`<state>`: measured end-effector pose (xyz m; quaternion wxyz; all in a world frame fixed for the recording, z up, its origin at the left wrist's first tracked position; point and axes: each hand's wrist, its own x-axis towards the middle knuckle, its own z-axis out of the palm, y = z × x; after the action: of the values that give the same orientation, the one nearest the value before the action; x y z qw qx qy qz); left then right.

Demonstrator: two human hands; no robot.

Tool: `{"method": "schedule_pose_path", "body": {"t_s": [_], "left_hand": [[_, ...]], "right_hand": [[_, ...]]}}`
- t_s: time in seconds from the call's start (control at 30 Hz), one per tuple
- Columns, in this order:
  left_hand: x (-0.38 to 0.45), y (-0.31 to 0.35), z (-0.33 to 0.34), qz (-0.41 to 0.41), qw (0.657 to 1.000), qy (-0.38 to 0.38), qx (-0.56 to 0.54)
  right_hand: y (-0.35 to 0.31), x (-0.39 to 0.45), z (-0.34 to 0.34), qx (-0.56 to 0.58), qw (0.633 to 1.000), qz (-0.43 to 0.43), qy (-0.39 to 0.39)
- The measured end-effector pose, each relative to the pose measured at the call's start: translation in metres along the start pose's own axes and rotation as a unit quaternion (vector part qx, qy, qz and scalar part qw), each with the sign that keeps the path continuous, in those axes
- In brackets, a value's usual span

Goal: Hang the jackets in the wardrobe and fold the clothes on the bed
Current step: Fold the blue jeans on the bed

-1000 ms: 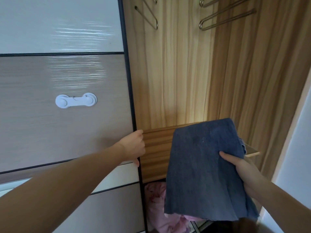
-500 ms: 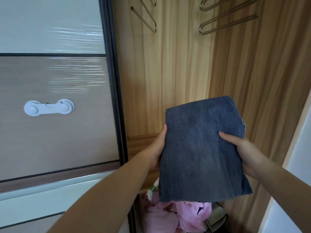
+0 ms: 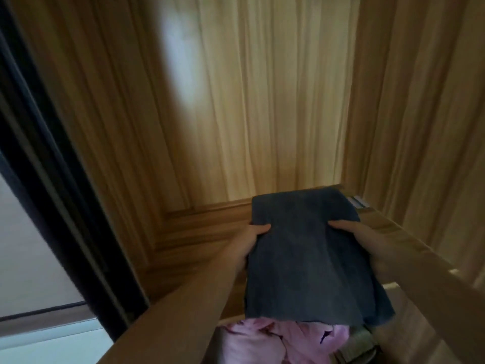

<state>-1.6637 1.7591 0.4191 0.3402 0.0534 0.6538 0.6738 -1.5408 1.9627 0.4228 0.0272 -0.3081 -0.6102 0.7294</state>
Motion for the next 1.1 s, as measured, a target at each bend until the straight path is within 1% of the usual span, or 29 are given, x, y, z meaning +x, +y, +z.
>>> {"method": "schedule_pose_path", "body": {"t_s": [0.1,0.2,0.3,0.43,0.5,0.57,0.6,0.67,0.73,0.77,0.83,0.9,0.97,1.1], "left_hand": [[0.03,0.014,-0.004,0.012,1.0,0.022,-0.014],[0.059,0.039,-0.012,0.008,0.999,0.019,-0.03],[0.089,0.051,-0.025,0.004,0.999,0.032,-0.034],[0.134,0.044,-0.045,-0.029,0.997,0.053,-0.048],[0.155,0.033,-0.057,-0.056,0.994,0.069,-0.06],[0.174,0.019,-0.069,-0.063,0.992,0.095,-0.052],[0.182,0.013,-0.075,-0.059,0.991,0.114,-0.043],[0.201,0.0,-0.086,-0.025,0.988,0.153,-0.021],[0.218,-0.007,-0.092,0.016,0.982,0.186,0.0],[0.224,-0.009,-0.094,0.033,0.98,0.194,0.008],[0.235,-0.013,-0.095,0.061,0.977,0.202,0.037],[0.243,-0.019,-0.095,0.074,0.969,0.206,0.111],[0.248,-0.027,-0.095,0.078,0.957,0.214,0.182],[0.258,-0.038,-0.092,0.098,0.93,0.248,0.253]], "right_hand": [[-0.015,0.036,0.003,0.007,1.0,-0.02,0.006],[-0.04,0.069,0.009,0.015,0.999,-0.034,-0.016],[-0.059,0.103,0.016,-0.008,0.999,-0.031,-0.029],[-0.061,0.156,0.032,-0.015,0.999,-0.022,-0.023],[-0.054,0.187,0.043,-0.026,0.999,-0.02,-0.028],[-0.04,0.215,0.054,-0.038,0.999,-0.004,-0.033],[-0.031,0.227,0.058,-0.044,0.998,0.008,-0.037],[-0.017,0.248,0.066,-0.053,0.998,0.021,-0.04],[-0.009,0.266,0.07,-0.068,0.997,0.004,-0.027],[-0.008,0.274,0.071,-0.098,0.995,-0.023,-0.013],[-0.005,0.288,0.071,-0.201,0.975,-0.091,0.024],[0.003,0.299,0.07,-0.289,0.946,-0.136,0.059],[0.013,0.308,0.069,-0.334,0.928,-0.149,0.071],[0.026,0.318,0.07,-0.369,0.917,-0.139,0.064]]}}
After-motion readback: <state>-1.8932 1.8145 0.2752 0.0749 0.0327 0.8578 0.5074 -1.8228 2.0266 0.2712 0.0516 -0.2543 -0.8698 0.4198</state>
